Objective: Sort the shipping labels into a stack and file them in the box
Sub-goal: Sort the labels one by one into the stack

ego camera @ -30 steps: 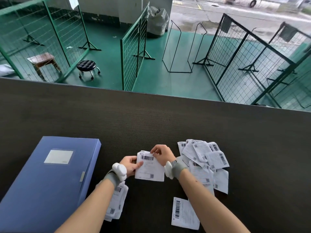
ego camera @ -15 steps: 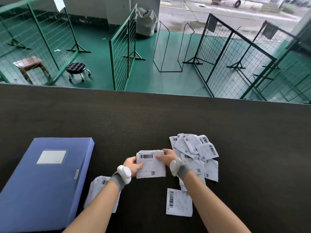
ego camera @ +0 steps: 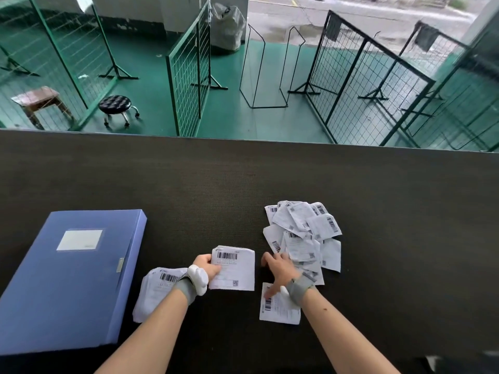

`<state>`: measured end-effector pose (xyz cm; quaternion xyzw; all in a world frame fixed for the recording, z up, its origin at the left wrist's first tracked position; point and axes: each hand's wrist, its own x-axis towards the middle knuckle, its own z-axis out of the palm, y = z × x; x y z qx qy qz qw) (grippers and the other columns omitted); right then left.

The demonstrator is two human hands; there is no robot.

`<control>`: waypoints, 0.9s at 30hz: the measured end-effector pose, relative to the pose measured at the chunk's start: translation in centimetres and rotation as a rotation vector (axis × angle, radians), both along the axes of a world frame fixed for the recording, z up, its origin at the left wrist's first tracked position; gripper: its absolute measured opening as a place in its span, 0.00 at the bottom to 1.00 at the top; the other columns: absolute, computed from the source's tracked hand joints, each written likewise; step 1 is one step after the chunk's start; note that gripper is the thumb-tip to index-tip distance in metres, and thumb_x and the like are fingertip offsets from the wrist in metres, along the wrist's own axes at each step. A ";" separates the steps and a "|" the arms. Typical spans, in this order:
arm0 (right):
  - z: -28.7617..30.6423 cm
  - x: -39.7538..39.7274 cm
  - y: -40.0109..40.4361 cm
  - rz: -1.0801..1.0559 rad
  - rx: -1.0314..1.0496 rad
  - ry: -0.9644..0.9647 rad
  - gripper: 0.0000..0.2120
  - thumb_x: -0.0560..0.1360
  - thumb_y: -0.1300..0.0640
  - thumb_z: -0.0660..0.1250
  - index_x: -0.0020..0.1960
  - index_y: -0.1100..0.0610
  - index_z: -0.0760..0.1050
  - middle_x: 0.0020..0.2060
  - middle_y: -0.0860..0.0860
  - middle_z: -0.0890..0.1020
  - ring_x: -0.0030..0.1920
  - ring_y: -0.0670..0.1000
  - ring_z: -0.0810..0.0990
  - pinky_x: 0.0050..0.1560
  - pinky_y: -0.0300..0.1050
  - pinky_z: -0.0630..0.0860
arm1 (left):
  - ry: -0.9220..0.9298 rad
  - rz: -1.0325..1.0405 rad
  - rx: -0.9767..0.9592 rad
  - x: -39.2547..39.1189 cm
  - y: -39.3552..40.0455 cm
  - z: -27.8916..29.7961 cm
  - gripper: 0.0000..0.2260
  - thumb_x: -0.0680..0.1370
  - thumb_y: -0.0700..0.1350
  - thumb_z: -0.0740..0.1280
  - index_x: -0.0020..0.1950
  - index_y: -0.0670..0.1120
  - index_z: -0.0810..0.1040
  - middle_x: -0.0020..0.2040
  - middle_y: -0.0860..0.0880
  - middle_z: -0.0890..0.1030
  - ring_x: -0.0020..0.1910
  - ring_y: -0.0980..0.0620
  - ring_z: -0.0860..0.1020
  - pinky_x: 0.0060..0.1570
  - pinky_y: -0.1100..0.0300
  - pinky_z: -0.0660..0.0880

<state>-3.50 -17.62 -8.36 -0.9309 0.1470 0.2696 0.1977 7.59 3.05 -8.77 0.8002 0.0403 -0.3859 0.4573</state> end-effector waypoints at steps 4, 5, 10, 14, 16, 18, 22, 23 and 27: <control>0.2 -0.2 0.0 -0.056 0.016 -0.006 0.31 0.65 0.53 0.79 0.63 0.51 0.66 0.53 0.52 0.70 0.61 0.55 0.67 0.64 0.52 0.70 | -0.032 -0.004 0.039 -0.5 -0.1 0.1 0.10 0.74 0.32 0.65 0.55 0.34 0.78 0.49 0.41 0.80 0.46 0.47 0.78 0.47 0.58 0.75; 0.1 -0.2 0.0 -0.069 0.024 -0.004 0.28 0.67 0.53 0.78 0.61 0.52 0.68 0.52 0.52 0.69 0.61 0.55 0.68 0.64 0.53 0.70 | -0.039 0.002 0.045 -0.6 0.0 0.1 0.10 0.74 0.32 0.65 0.55 0.33 0.78 0.48 0.41 0.80 0.46 0.47 0.78 0.46 0.58 0.74; -0.6 -0.3 -0.3 -0.081 0.068 -0.046 0.18 0.68 0.54 0.76 0.52 0.52 0.71 0.54 0.53 0.69 0.60 0.55 0.68 0.58 0.45 0.70 | -0.060 0.044 0.074 -0.4 0.5 0.2 0.09 0.74 0.32 0.66 0.53 0.34 0.79 0.45 0.44 0.79 0.45 0.47 0.78 0.46 0.58 0.75; -0.8 -0.2 -0.5 -0.151 0.100 -0.147 0.19 0.69 0.58 0.75 0.51 0.52 0.67 0.56 0.53 0.68 0.56 0.52 0.71 0.56 0.40 0.71 | -0.035 0.059 0.066 -0.3 1.1 0.4 0.06 0.74 0.32 0.65 0.42 0.41 0.78 0.40 0.48 0.79 0.46 0.47 0.79 0.46 0.57 0.75; -0.9 -0.2 -0.5 -0.179 0.087 -0.189 0.18 0.70 0.59 0.75 0.53 0.53 0.69 0.56 0.52 0.68 0.57 0.52 0.71 0.59 0.40 0.71 | -0.029 0.061 0.061 -0.1 1.2 0.4 0.07 0.74 0.32 0.66 0.40 0.43 0.77 0.41 0.47 0.79 0.46 0.46 0.79 0.47 0.56 0.76; -1.0 -0.3 -0.5 -0.180 0.056 -0.205 0.17 0.70 0.58 0.74 0.54 0.54 0.71 0.54 0.51 0.67 0.57 0.52 0.71 0.60 0.42 0.72 | -0.034 0.064 0.071 0.1 1.2 0.3 0.07 0.74 0.33 0.66 0.40 0.44 0.77 0.43 0.45 0.80 0.46 0.46 0.79 0.49 0.56 0.77; -0.9 -0.2 -0.6 -0.149 -0.001 -0.213 0.13 0.72 0.56 0.72 0.54 0.54 0.72 0.51 0.50 0.69 0.58 0.54 0.71 0.59 0.46 0.71 | -0.048 0.048 0.076 0.3 1.0 0.3 0.10 0.74 0.32 0.65 0.54 0.34 0.79 0.48 0.41 0.80 0.48 0.46 0.79 0.52 0.54 0.77; -0.8 -0.1 -0.8 -0.144 -0.013 -0.214 0.13 0.72 0.55 0.72 0.53 0.53 0.72 0.51 0.50 0.69 0.58 0.54 0.71 0.59 0.46 0.71 | -0.043 0.041 0.075 0.4 0.9 0.4 0.11 0.74 0.32 0.65 0.55 0.34 0.78 0.48 0.41 0.80 0.49 0.45 0.79 0.54 0.53 0.77; -0.8 0.1 -0.7 -0.144 -0.028 -0.224 0.12 0.73 0.53 0.71 0.54 0.53 0.72 0.55 0.52 0.69 0.61 0.54 0.68 0.62 0.47 0.70 | -0.014 0.044 0.075 0.7 1.0 0.4 0.10 0.74 0.33 0.66 0.55 0.35 0.78 0.50 0.41 0.81 0.52 0.43 0.80 0.56 0.50 0.78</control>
